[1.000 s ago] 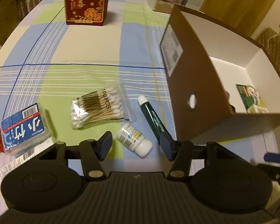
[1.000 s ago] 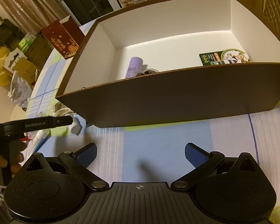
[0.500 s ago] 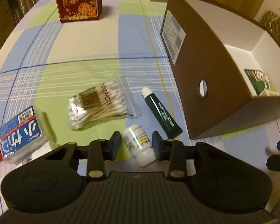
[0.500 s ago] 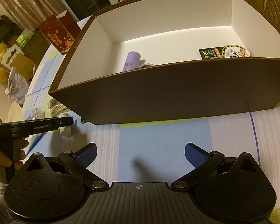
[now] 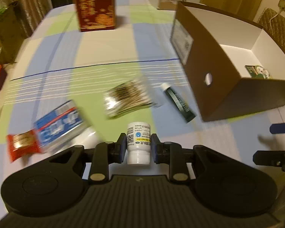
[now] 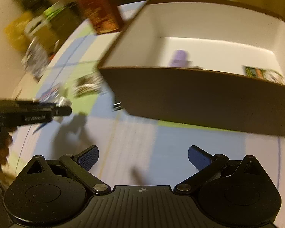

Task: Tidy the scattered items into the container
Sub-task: 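Grasp the white pill bottle with the left tool while the right tool grasps the cotton swab bag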

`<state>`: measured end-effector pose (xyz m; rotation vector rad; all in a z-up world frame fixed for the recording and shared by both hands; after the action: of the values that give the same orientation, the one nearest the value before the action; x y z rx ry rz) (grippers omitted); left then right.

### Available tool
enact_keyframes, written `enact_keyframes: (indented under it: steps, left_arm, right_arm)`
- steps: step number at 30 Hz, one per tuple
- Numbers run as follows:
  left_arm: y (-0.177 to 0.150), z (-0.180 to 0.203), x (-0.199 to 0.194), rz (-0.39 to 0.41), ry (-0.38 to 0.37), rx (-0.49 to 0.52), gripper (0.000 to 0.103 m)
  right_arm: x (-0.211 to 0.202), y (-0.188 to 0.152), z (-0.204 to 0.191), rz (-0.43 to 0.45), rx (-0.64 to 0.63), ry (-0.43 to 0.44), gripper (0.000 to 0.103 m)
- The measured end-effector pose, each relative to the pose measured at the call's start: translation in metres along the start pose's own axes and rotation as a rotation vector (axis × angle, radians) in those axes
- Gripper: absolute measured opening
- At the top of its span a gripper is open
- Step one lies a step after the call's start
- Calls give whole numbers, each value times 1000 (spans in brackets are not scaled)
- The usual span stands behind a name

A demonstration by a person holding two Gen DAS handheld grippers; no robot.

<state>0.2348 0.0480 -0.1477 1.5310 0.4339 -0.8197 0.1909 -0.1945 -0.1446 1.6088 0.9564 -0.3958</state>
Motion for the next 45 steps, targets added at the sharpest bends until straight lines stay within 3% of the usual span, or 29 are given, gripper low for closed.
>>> enact_keyframes:
  steps: [9, 11, 14, 17, 25, 27, 28, 31, 36, 39, 45]
  left_arm:
    - [-23, -60, -42, 18, 96, -75, 22]
    - [-26, -69, -47, 25, 107, -93, 22]
    - [-26, -79, -50, 36, 112, -113, 22]
    - [-20, -83, -53, 59, 109, -115, 22]
    - [17, -93, -40, 128, 118, -136, 22]
    - [26, -97, -36, 138, 119, -154, 22]
    - [29, -99, -33, 140, 120, -163, 22]
    - [35, -103, -28, 143, 120, -179, 22]
    - [37, -102, -24, 140, 118, -178, 22]
    - [37, -101, -22, 136, 118, -174, 22]
    - [39, -96, -21, 134, 116, -158, 22]
  right_arm:
    - [23, -6, -77, 30, -250, 139, 101]
    - [33, -4, -90, 58, -288, 146, 83]
    - [53, 2, -105, 101, -315, 115, 83]
    - [72, 11, -117, 164, -333, 88, 70]
    - [118, 33, -132, 244, -310, 5, 72]
    - [127, 37, -133, 246, -304, -22, 96]
    - [129, 38, -132, 262, -298, -33, 97]
    - [139, 46, -128, 279, -280, -13, 97]
    - [166, 48, -121, 215, -275, -7, 96]
    - [174, 39, -120, 185, -313, -6, 77]
    - [164, 38, -123, 185, -353, 1, 72]
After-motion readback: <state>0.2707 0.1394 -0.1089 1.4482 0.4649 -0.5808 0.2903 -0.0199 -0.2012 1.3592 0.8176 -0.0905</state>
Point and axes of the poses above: each gripper's, at about its wrist camera, not at the fingertips, and x roughly the way its jaws point, z to its right, y to its top, the point moved 1 cm from there along x, roughly the way its jaws point, and after that the axes turned 14 degrees about z, right-handed, at the moved point
